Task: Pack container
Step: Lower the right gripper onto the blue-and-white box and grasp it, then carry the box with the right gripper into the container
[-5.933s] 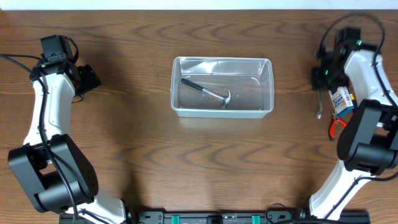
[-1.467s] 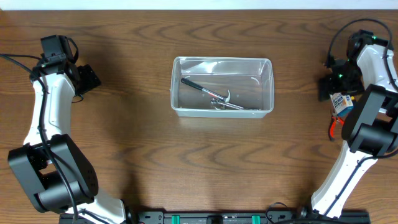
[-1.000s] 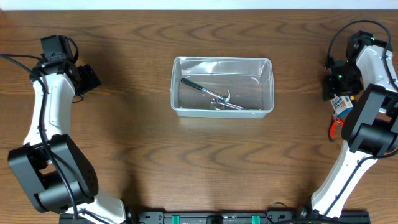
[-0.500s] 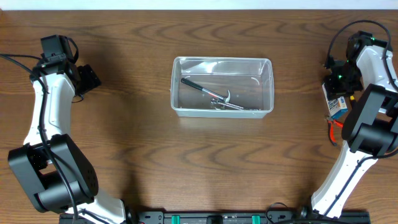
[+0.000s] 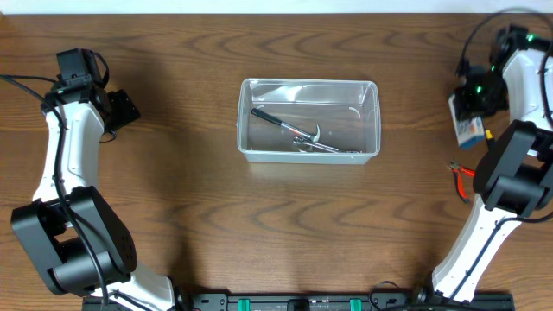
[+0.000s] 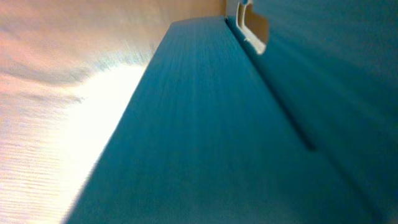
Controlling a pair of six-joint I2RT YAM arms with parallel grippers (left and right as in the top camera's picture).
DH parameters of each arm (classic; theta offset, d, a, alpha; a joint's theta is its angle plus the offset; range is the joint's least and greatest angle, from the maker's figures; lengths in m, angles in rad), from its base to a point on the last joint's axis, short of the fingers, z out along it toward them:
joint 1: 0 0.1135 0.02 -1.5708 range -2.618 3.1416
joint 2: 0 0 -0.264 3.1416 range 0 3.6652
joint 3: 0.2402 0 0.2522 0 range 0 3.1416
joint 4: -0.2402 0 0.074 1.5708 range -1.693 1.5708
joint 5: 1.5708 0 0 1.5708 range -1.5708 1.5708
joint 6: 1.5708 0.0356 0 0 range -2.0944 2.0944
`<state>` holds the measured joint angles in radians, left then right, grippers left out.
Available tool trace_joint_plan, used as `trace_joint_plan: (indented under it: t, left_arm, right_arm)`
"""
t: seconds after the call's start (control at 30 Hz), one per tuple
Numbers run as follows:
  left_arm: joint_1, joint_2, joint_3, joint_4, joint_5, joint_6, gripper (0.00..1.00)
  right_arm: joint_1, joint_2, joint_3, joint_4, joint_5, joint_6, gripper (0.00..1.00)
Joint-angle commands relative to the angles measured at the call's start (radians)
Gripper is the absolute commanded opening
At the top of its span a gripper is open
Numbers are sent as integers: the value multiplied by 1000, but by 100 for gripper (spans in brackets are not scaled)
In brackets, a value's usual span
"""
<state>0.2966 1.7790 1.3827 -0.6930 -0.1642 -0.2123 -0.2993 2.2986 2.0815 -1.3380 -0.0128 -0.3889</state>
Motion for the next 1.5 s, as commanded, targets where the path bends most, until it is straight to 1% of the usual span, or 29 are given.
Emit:
trace_joint_plan:
  t: [0.0,0.07,0.13,0.23,0.3,0.37,0.47,0.57,0.63,0.77,0.83,0.97,1.1,1.17,1.47]
  left_arm:
    - [2,9,22,-3,-12,-2,98]
    - [2,9,22,-3,-12,-2,98]
    - [2,9,22,-3,-12,-2,98]
    - [2,9,22,-3,-12,-2,98]
    - [2,9,22,-3,-12,-2,98]
    - [2,9,22,-3,-12,-2,98]
    - [2,9,22,-3,-12,-2,98]
    - [2,9,22,-3,-12,-2,98]
    - [2,9,22,-3,-12,-2,98]
    - [2,9,22,-3,-12,-2,98]
    - [2,9,22,-3,-12,-2,98]
    - [2,9,22,-3,-12,-2,98]
    - [2,9,22,-3,-12,-2,98]
    - [2,9,22,-3,-12,-2,98]
    - [2,9,22,-3,-12,-2,98]
  right_arm:
    - [37,-4,159,-31,-33,27,3]
    - [59,-4,254,-64,-44,26,7]
    - [89,-4,360,-98,-49,31,8]
    - [144,-4,499,-144,-71,30,8]
    - [190,-4,580,-164,-114,29,5]
    - [237,-4,638,-174,-156,29,1]
    - [315,-4,684,-175,-199,29,1]
    - [406,-4,690,-180,-202,14,1]
    - [466,-4,682,-196,-201,-46,1]
    - [585,-4,657,-236,-201,-209,1]
    - [626,-4,638,-238,-200,-254,1]
    - [683,-4,571,-238,-197,-351,1]
    - [713,-4,443,-234,-197,-447,1]
    - [716,-4,379,-224,-197,-466,2]
    - [714,-4,89,-113,-197,-465,2]
